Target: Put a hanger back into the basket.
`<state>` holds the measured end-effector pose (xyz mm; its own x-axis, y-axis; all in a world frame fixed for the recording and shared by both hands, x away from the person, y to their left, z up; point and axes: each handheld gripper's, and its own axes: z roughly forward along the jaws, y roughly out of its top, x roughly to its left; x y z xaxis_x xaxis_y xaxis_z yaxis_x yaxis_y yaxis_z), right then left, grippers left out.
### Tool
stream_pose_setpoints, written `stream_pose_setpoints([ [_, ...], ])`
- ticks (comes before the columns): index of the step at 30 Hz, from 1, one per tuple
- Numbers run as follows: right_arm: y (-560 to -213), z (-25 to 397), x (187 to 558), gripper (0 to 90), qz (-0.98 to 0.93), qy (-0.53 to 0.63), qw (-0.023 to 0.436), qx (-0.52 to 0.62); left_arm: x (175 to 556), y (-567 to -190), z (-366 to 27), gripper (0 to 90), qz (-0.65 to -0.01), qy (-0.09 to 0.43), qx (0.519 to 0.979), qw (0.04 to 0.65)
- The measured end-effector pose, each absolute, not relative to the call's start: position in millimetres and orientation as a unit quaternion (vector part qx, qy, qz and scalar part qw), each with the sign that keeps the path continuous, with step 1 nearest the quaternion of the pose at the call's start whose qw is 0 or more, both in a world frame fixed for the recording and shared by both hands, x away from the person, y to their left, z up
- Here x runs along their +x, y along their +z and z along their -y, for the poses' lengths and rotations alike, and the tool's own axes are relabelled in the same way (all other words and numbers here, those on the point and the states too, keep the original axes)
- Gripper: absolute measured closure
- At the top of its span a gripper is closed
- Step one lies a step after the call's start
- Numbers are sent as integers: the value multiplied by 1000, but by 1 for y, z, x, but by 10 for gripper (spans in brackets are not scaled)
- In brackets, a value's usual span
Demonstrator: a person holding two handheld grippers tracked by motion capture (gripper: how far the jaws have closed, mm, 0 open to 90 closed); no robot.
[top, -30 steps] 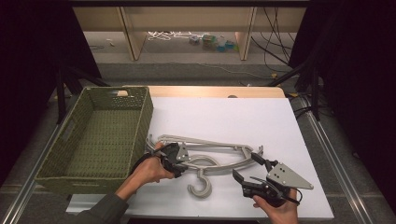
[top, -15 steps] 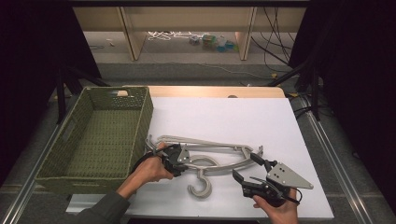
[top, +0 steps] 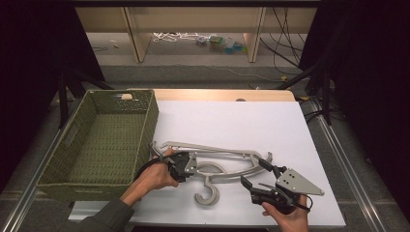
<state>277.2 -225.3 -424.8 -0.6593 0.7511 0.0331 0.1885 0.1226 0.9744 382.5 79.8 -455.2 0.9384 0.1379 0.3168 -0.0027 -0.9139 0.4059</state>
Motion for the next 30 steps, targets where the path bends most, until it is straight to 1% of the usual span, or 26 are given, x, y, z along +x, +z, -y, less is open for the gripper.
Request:
stream_pose_setpoints([
  [10, -424, 227, 277, 220, -705, 576, 249, 332, 383, -449, -78, 730, -43, 163, 962, 217],
  [18, -424, 228, 277, 221, -702, 577, 249, 333, 382, -439, -80, 742, -62, 155, 955, 246],
  [20, -423, 229, 278, 222, -698, 581, 249, 337, 383, -437, -80, 749, -70, 144, 954, 254],
  [24, -423, 232, 278, 226, -686, 592, 247, 344, 383, -429, -84, 757, -81, 148, 947, 275],
  [26, -422, 234, 278, 226, -687, 587, 250, 347, 382, -425, -84, 761, -76, 158, 947, 269],
  [27, -421, 235, 277, 226, -690, 582, 247, 351, 381, -425, -84, 763, -82, 153, 946, 275],
  [30, -421, 235, 277, 227, -689, 582, 247, 353, 382, -423, -84, 769, -86, 168, 941, 280],
])
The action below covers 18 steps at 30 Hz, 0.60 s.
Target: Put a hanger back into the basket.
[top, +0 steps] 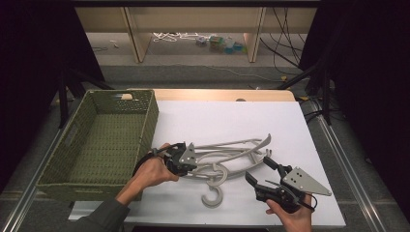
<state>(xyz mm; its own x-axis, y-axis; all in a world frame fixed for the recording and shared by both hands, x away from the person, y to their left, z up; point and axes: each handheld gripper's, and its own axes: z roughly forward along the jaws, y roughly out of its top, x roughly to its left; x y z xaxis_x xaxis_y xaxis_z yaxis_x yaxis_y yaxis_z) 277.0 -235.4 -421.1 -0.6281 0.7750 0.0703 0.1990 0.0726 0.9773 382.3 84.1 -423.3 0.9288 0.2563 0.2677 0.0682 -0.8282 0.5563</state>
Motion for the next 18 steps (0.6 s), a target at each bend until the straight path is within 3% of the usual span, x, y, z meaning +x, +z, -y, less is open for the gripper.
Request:
stream_pose_setpoints([
  [18, -422, 237, 277, 216, -677, 594, 250, 355, 390, -398, -100, 792, -149, 164, 908, 356],
])
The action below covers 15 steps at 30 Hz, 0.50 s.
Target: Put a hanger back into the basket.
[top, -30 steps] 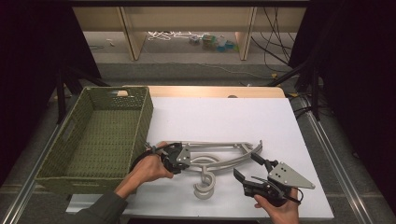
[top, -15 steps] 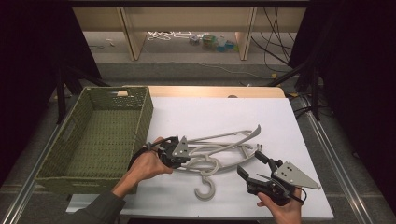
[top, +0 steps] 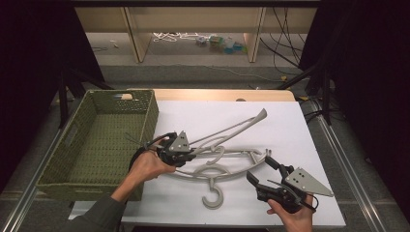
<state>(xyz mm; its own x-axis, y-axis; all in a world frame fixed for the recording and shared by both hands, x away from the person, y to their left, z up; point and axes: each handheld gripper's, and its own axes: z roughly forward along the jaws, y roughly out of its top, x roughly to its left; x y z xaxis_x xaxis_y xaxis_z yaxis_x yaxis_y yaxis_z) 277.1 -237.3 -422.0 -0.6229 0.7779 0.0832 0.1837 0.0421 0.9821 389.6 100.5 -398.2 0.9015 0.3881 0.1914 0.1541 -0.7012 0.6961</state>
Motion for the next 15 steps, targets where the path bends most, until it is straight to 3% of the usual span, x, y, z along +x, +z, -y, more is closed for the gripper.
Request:
stream_pose_setpoints([
  [15, -425, 235, 279, 211, -677, 595, 250, 355, 397, -371, -123, 808, -217, 123, 861, 442],
])
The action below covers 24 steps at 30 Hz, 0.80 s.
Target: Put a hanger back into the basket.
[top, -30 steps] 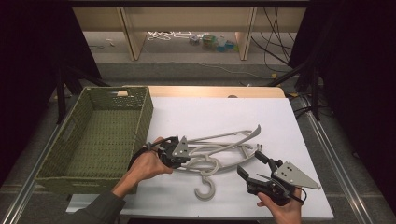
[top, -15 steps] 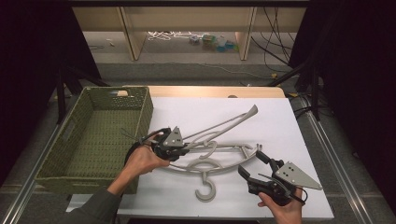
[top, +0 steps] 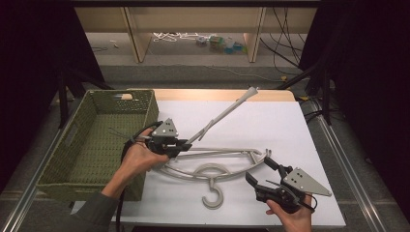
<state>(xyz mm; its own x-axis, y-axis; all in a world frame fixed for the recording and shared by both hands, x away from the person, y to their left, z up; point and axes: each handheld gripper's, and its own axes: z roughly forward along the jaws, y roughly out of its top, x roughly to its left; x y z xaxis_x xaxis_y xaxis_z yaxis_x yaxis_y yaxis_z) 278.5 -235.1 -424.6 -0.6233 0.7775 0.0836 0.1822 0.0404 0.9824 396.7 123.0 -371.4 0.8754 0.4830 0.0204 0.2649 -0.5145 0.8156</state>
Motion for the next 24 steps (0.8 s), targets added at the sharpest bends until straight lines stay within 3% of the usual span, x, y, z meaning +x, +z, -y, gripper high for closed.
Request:
stream_pose_setpoints([
  [6, -425, 235, 278, 210, -677, 593, 247, 358, 398, -352, -129, 809, -249, 69, 835, 486],
  [14, -424, 236, 277, 210, -686, 584, 241, 360, 393, -315, -146, 809, -267, 34, 816, 511],
  [21, -425, 235, 278, 209, -676, 594, 248, 358, 383, -272, -170, 809, -275, 23, 806, 524],
  [24, -425, 235, 278, 209, -678, 594, 245, 358, 380, -254, -183, 809, -272, 53, 811, 516],
])
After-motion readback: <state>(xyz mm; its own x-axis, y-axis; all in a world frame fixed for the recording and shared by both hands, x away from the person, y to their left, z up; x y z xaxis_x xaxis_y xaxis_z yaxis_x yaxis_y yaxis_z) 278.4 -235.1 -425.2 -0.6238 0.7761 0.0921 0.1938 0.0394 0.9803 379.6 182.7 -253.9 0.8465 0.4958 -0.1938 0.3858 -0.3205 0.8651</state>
